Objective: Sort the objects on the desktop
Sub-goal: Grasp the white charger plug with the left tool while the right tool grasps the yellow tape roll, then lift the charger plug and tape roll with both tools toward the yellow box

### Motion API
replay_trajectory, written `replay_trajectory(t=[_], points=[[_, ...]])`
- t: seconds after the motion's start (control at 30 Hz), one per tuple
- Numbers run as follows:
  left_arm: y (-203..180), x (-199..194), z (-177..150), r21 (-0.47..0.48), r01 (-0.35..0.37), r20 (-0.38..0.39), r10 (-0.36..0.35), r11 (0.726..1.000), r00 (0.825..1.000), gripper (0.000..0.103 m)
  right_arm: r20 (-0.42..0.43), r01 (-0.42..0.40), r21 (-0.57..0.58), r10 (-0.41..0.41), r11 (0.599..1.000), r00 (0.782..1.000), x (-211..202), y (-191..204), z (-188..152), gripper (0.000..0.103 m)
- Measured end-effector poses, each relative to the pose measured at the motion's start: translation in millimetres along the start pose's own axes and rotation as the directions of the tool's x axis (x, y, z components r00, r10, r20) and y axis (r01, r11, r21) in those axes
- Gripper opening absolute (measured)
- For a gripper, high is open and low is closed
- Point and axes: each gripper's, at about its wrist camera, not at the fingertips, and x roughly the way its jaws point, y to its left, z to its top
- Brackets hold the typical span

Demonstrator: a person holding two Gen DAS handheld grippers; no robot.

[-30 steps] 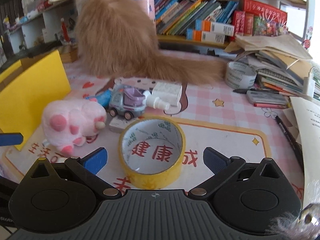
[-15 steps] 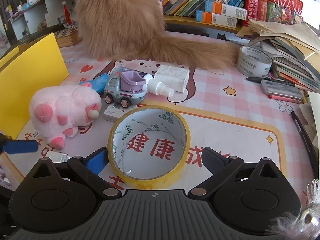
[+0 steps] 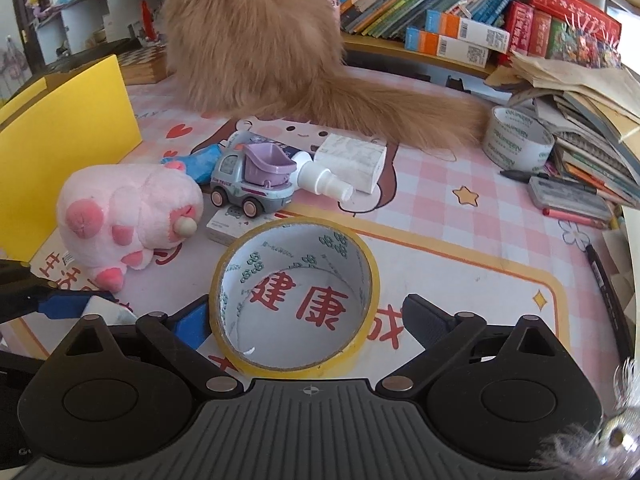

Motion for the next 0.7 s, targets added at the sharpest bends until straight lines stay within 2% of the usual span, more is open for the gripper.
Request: replay_trajectory(t=[0.33, 0.47, 0.7], points=[[8, -9, -6, -0.069, -0.028, 0.02, 0.03, 0.997, 0.999, 0.043, -0.023, -0.017, 0.0, 0.017, 1.0, 1.0, 6, 0, -1, 0.091], [9, -13, -10, -0.082, -0.038, 0.026, 0.04, 0.996, 0.999, 0.043, -0.04, -0.031, -0.002, 0.031, 1.0, 0.999, 9, 1, -2, 0.082], [11, -22, -14, -0.088, -0.056, 0.062, 0.062, 0.994, 0.996, 0.043, -0.035, -0.021, -0.009, 0.021, 1.0, 0.999, 8, 3, -3, 0.081]])
